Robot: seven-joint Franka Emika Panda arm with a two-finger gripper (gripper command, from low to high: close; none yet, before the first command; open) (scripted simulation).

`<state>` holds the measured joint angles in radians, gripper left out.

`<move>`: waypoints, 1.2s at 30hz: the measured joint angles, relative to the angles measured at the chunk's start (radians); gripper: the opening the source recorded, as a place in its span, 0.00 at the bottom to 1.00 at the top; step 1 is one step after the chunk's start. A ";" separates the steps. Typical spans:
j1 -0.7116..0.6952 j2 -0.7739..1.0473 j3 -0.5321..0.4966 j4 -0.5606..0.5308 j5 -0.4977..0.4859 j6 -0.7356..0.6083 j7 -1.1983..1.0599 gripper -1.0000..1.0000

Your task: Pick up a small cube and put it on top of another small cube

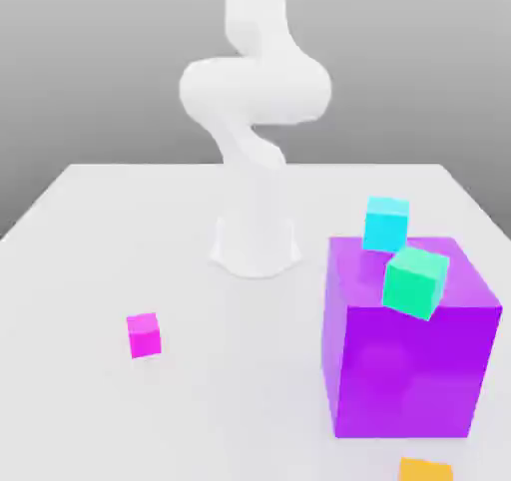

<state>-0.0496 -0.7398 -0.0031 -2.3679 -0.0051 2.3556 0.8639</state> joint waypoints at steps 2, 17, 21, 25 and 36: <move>-0.049 0.059 -0.003 -0.065 -0.005 0.054 0.062 0.50; -0.416 0.565 -0.063 -0.572 -0.037 0.494 0.571 0.50; -0.451 0.792 -0.072 -0.600 0.015 0.670 0.597 0.50; -0.515 0.943 -0.011 -0.576 0.034 0.792 0.586 0.50; -0.508 0.896 -0.023 -0.585 0.016 0.755 0.601 0.00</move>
<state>-0.5573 0.1559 -0.0256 -2.9533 0.0105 3.1106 1.4649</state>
